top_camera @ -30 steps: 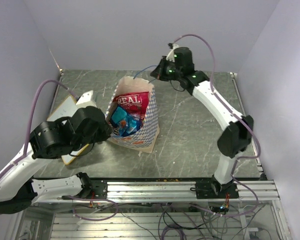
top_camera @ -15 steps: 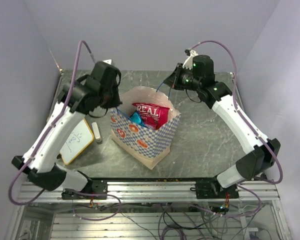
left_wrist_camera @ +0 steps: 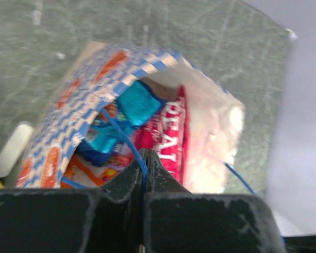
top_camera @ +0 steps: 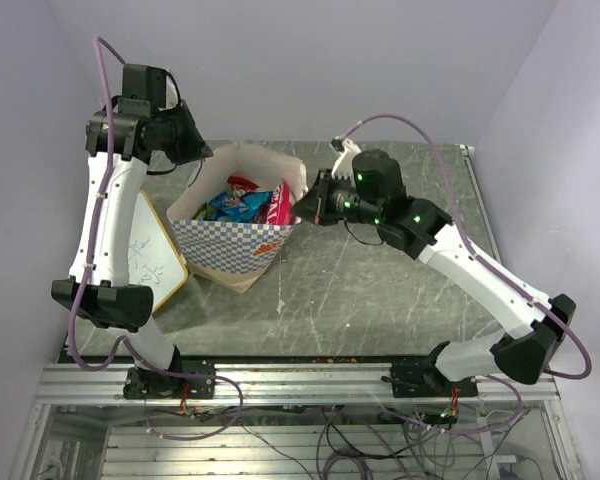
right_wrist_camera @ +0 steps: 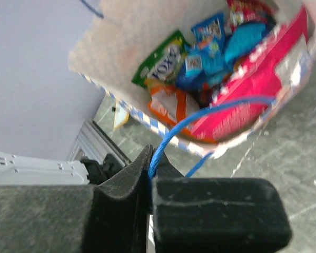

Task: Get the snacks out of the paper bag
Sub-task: Adjust the paper bag at the center of the board.

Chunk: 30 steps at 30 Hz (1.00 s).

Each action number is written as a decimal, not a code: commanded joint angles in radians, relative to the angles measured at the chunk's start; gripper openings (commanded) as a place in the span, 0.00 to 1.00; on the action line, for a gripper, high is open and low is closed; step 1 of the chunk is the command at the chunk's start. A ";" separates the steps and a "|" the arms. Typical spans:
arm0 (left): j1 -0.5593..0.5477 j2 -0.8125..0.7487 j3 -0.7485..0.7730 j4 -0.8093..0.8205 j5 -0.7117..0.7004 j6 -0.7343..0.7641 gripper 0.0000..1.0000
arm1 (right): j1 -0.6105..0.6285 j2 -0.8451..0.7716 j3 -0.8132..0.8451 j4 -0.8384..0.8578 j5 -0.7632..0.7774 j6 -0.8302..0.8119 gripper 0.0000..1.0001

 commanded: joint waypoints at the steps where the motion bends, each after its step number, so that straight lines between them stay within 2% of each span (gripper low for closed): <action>1: 0.016 -0.076 -0.116 0.301 0.338 -0.077 0.07 | 0.032 -0.136 -0.152 0.099 0.019 0.099 0.00; 4: 0.015 -0.134 -0.288 0.492 0.483 -0.183 0.07 | 0.037 -0.192 -0.228 0.070 -0.002 0.097 0.00; 8: 0.009 -0.208 -0.394 0.655 0.528 -0.292 0.07 | 0.037 -0.237 -0.256 -0.031 -0.015 0.061 0.00; 11: -0.016 -0.231 -0.421 0.689 0.535 -0.321 0.07 | 0.037 -0.266 -0.282 -0.086 -0.007 0.021 0.00; 17: -0.185 -0.243 -0.497 0.770 0.459 -0.398 0.07 | 0.037 -0.330 -0.382 -0.101 -0.078 -0.023 0.00; 19: -0.219 -0.242 -0.507 0.740 0.426 -0.395 0.07 | 0.037 -0.343 -0.399 -0.116 -0.073 -0.050 0.00; 24: -0.232 -0.261 -0.547 0.687 0.368 -0.382 0.07 | 0.036 -0.359 -0.377 -0.206 -0.008 -0.129 0.01; 27: -0.232 -0.274 -0.577 0.710 0.353 -0.407 0.07 | 0.036 -0.350 -0.342 -0.302 0.086 -0.147 0.09; 30: -0.233 -0.272 -0.587 0.731 0.345 -0.421 0.07 | 0.037 -0.341 -0.295 -0.438 0.270 -0.128 0.18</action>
